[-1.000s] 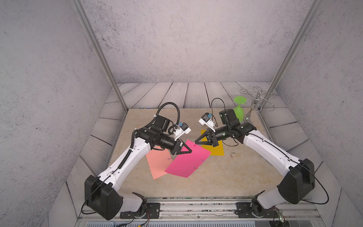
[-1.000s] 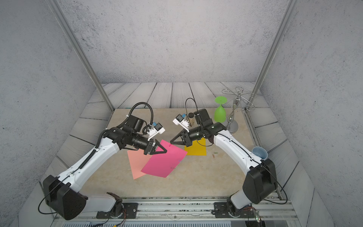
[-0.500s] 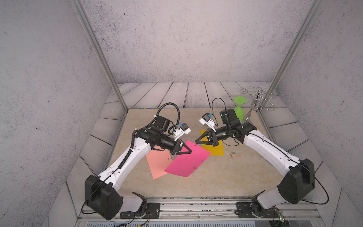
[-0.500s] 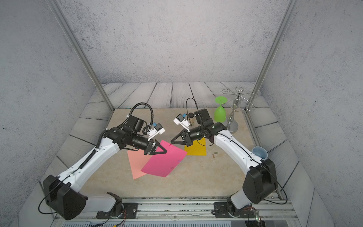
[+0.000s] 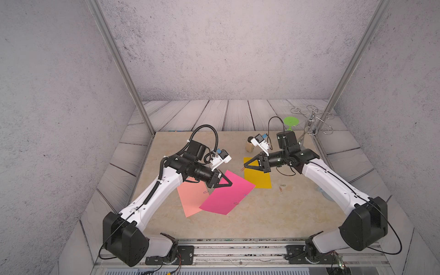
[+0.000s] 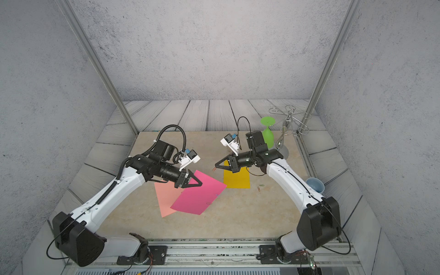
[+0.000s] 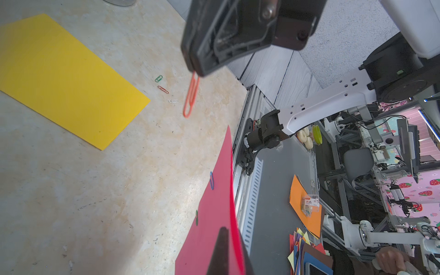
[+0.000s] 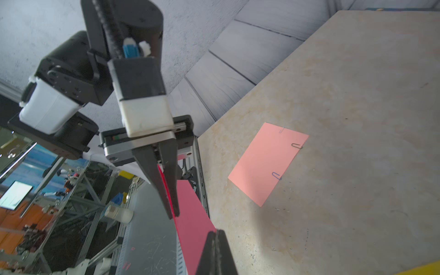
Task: Unclip the paperclips from the documents
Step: Remove the paper clip from the document, then place the paper clip at the center of the board.
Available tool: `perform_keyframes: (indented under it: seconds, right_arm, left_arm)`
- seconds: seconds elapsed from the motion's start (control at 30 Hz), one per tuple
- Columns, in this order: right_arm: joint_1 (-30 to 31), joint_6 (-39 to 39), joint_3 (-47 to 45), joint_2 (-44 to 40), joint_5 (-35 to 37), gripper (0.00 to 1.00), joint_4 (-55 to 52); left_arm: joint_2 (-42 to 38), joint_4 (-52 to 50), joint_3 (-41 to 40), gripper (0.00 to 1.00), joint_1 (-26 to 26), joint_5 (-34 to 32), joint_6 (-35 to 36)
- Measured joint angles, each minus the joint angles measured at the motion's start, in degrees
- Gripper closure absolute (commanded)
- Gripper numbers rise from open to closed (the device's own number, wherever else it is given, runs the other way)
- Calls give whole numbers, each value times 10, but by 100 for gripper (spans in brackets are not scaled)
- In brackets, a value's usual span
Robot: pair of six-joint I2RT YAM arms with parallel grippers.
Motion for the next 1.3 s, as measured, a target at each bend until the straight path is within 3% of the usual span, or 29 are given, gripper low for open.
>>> perform_keyframes:
  seconds: [0.2, 0.47, 0.7, 1.03, 1.3]
  right_arm:
    - [-84, 63, -82, -30, 65, 100, 31]
    - [-215, 144, -200, -41, 209, 100, 34]
    - [-234, 164, -226, -9, 299, 100, 21]
    - [-247, 166, -243, 75, 329, 100, 13]
    - [-247, 161, -249, 87, 362, 72, -11]
  left_arm:
    - [0, 5, -5, 100, 0, -8, -3]
    - [0, 21, -8, 100, 0, -20, -17]
    - [0, 33, -8, 100, 0, -25, -23]
    - [0, 35, -8, 100, 0, -26, -24]
    - [0, 36, -8, 100, 0, -29, -27]
